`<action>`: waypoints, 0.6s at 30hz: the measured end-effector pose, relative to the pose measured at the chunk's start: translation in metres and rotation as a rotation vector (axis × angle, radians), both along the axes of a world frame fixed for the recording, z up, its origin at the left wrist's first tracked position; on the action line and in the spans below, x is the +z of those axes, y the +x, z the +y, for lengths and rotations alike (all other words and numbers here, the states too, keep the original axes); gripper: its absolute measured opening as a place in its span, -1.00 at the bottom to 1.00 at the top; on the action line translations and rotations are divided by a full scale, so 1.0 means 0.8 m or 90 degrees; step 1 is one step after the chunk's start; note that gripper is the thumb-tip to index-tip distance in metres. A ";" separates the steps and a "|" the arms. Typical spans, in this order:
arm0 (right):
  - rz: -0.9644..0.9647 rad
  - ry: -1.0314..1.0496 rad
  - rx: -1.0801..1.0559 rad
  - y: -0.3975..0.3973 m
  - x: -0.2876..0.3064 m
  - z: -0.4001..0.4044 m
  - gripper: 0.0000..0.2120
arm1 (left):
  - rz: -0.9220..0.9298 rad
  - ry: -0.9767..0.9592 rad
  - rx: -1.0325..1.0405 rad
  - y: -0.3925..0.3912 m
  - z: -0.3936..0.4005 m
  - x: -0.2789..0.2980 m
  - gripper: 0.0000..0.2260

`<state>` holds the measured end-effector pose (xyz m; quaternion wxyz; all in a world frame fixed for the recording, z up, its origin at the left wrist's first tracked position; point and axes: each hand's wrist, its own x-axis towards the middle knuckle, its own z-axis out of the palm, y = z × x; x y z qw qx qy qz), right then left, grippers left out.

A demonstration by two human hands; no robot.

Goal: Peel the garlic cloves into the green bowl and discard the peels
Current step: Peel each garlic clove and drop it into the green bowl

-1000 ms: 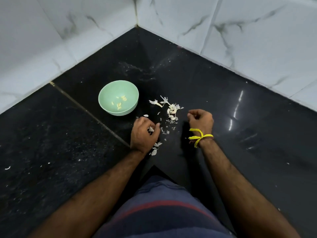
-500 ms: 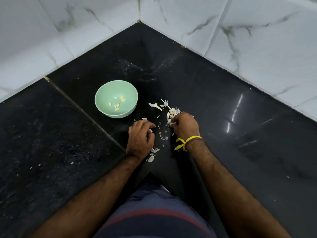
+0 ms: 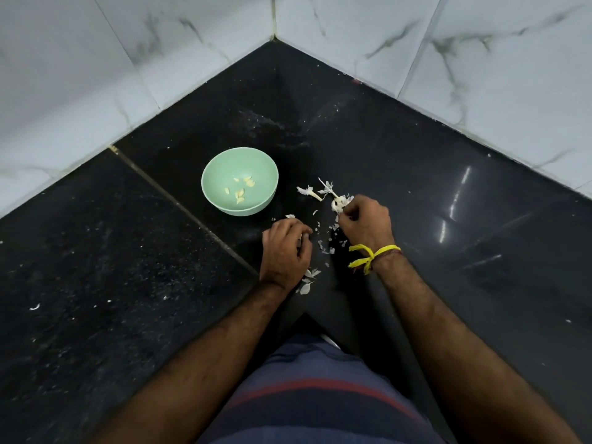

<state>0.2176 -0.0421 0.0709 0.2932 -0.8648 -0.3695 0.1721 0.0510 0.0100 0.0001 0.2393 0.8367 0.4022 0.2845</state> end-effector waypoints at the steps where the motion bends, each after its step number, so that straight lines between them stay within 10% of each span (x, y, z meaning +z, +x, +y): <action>1: 0.015 0.009 -0.001 -0.001 0.001 -0.003 -0.95 | -0.003 0.002 0.001 0.000 0.000 0.001 -0.81; 18: 0.125 0.068 0.001 -0.006 0.015 -0.021 -0.93 | 0.012 0.033 -0.001 -0.002 -0.007 0.000 -0.76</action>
